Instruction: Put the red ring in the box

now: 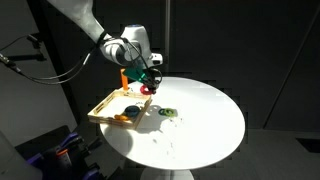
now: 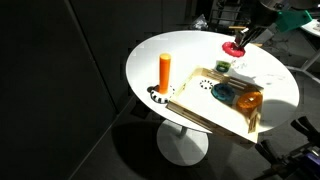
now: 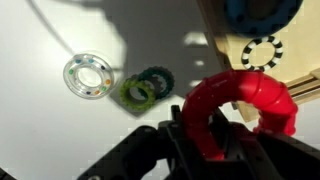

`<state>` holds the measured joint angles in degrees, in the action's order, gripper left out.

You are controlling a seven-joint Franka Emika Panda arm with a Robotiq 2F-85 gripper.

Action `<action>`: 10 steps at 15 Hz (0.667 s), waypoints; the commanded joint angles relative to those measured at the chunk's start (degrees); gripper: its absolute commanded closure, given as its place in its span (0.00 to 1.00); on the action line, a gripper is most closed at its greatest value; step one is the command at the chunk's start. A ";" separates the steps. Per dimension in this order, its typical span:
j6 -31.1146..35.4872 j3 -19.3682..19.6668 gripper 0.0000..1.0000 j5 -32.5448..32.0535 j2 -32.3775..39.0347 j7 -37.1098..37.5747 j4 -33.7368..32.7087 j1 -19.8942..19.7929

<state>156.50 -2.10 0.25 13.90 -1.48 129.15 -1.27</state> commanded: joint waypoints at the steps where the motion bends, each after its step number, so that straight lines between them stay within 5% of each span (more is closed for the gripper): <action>1: -3.90 -2.39 0.91 3.86 -4.87 -2.88 3.02 0.48; 3: -5.54 -2.99 0.89 4.45 -6.63 -3.54 4.29 1.16; 5: -7.49 -2.83 0.41 3.53 -8.27 -3.12 5.20 1.93; 7: -9.65 -2.59 0.38 3.14 -9.90 -3.22 5.79 2.39; 10: -13.06 -2.42 0.17 3.83 -12.12 -5.03 5.97 2.47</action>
<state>147.12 -4.97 3.07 5.44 -3.65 133.93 1.03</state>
